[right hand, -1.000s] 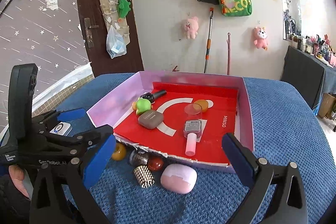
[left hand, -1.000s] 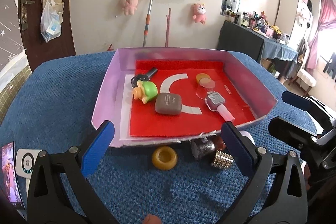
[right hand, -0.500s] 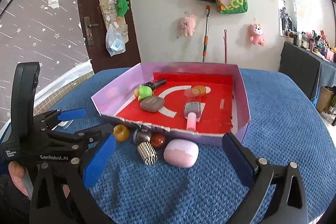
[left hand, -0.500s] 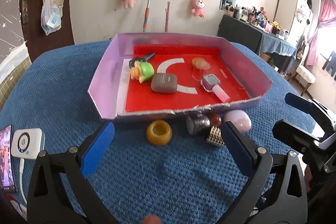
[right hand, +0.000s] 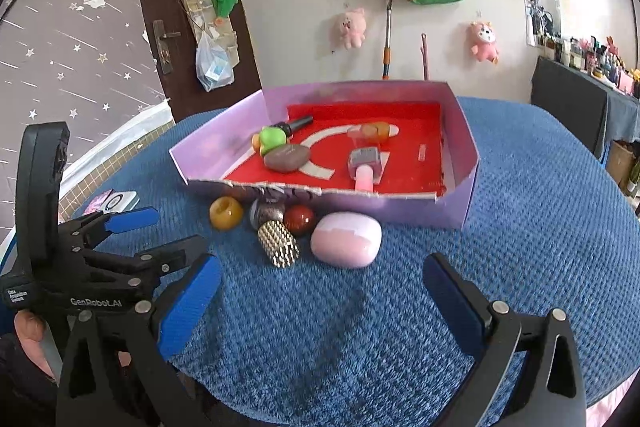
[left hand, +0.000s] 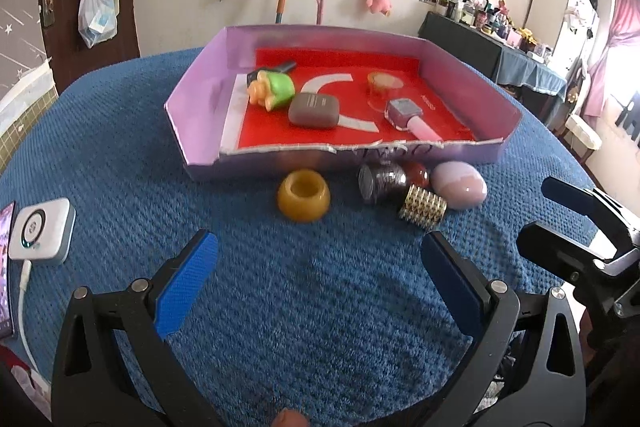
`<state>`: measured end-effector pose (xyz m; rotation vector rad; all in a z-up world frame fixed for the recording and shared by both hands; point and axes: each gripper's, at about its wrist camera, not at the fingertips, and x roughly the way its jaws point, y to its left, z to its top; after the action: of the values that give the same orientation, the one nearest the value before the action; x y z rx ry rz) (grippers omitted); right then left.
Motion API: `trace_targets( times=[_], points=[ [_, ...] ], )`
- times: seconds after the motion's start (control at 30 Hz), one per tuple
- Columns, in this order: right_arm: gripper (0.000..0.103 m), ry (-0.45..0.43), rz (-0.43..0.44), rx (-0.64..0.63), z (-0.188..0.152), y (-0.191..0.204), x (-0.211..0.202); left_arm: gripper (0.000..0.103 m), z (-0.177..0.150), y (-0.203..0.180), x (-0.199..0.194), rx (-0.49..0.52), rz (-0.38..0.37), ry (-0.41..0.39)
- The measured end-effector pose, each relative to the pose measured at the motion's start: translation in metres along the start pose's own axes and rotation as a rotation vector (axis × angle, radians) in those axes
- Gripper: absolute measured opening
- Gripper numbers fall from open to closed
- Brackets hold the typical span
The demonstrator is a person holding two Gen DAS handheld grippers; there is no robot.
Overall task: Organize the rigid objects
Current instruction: 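Withdraw both open tools from the box toward the remaining cosmetics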
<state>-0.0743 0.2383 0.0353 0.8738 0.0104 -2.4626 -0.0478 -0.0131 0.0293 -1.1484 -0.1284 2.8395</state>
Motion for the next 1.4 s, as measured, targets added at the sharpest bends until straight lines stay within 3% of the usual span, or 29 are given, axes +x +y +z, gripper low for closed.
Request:
trace_targets(
  times=[0.5, 1.0, 1.4],
  points=[
    [0.103, 0.062, -0.073, -0.006, -0.02, -0.001, 0.02, 0.103, -0.02, 0.011, 0.015, -0.022, -0.002, 0.056],
    [0.077, 0.1, -0.126, 0.001, -0.011, -0.013, 0.041, 0.103, -0.007, 0.014, 0.024, -0.01, 0.059, 0.041],
    [0.074, 0.122, -0.135, -0.032, 0.005, -0.011, 0.065, 0.1, 0.012, 0.013, 0.043, -0.02, 0.082, 0.049]
  ],
)
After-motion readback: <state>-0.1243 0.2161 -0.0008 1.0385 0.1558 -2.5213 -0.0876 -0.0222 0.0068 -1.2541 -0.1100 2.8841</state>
